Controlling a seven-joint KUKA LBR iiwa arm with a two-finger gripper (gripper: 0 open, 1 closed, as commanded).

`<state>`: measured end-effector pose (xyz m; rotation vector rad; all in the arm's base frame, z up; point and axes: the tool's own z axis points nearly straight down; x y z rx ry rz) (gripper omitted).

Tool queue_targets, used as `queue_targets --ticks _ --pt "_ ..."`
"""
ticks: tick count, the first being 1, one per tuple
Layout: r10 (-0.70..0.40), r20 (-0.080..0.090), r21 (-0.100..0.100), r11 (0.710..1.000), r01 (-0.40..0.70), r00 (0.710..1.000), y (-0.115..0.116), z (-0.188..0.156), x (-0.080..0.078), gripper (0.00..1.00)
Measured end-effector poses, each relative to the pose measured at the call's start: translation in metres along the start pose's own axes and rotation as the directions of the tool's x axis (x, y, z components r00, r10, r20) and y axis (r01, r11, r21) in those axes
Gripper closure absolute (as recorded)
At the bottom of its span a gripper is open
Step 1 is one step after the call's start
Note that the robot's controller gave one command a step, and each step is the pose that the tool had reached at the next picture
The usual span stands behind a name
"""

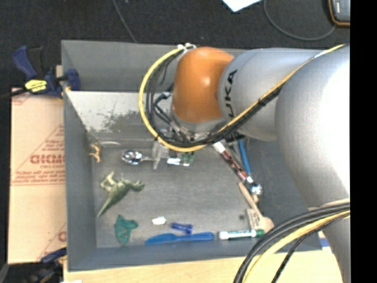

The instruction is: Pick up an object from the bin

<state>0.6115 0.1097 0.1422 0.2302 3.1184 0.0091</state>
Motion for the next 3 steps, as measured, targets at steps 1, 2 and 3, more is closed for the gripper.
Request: queue_targets --ticks 1,2,3 --pt "-0.001 0.0 0.0 1.0 0.001 1.0 0.0 -0.014 0.0 1.0" --pt "-0.001 0.003 -0.002 1.0 0.001 1.0 0.0 -0.031 -0.001 1.0" --pt "-0.002 0.008 -0.003 1.0 0.002 1.0 0.001 -0.042 -0.002 1.0"
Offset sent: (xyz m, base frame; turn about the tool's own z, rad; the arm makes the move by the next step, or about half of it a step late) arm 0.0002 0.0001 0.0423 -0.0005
